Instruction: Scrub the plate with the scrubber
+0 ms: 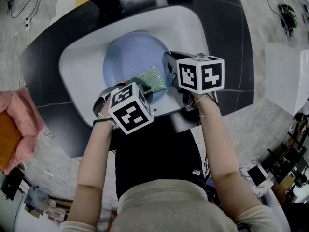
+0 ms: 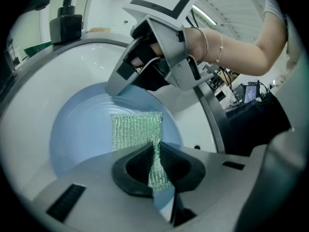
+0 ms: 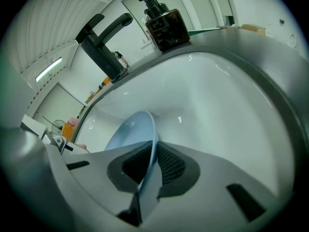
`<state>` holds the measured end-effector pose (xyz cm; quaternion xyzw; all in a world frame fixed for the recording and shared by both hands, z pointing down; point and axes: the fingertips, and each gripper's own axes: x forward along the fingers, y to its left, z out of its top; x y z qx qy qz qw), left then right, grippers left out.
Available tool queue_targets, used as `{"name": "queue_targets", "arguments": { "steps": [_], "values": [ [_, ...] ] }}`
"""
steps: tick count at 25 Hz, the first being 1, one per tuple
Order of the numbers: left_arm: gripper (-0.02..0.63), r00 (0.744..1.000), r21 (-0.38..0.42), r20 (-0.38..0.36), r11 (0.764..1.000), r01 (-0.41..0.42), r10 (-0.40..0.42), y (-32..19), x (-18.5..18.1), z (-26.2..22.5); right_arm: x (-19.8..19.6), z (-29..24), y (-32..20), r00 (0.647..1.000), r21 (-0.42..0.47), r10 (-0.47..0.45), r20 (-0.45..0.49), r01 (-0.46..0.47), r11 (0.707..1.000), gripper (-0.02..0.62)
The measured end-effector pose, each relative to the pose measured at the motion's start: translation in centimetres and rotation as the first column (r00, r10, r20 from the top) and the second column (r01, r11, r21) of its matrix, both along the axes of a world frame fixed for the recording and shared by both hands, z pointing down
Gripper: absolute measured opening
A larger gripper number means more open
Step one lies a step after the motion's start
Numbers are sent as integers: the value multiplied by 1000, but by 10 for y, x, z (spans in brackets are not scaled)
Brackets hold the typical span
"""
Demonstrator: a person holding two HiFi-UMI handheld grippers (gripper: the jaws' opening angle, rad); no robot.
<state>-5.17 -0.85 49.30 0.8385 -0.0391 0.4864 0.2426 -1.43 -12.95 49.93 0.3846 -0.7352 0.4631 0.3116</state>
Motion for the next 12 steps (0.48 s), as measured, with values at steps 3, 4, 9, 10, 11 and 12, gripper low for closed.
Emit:
{"name": "queue_targets", "arguments": {
  "steps": [3,4,9,10,11,12],
  "values": [
    [54,998,-1,-28,999,48,-48,-8,8,-1,1,1,0,1000,-2,-2,-6,2,1000,38],
    [54,997,0,-35,998,62,-62,-11,10,-1,1,1,0,1000,-2,-4,-8,4,1000,37],
    [55,981,-9,-97,985,170,-170,-30,17,-3,2,0,1,1000,0,-4,-17,4,1000,37],
    [55,975,-18,-109,981,191,-192,-33,18,-4,2,1,1,1000,-1,-4,-18,4,1000,37],
    [55,971,-27,-119,978,206,-207,-37,18,-4,2,1,1,1000,-1,-5,-20,5,1000,37],
    [55,967,-36,-128,976,216,-219,-40,18,-4,2,1,1,1000,0,-8,-23,8,1000,37]
  ]
}}
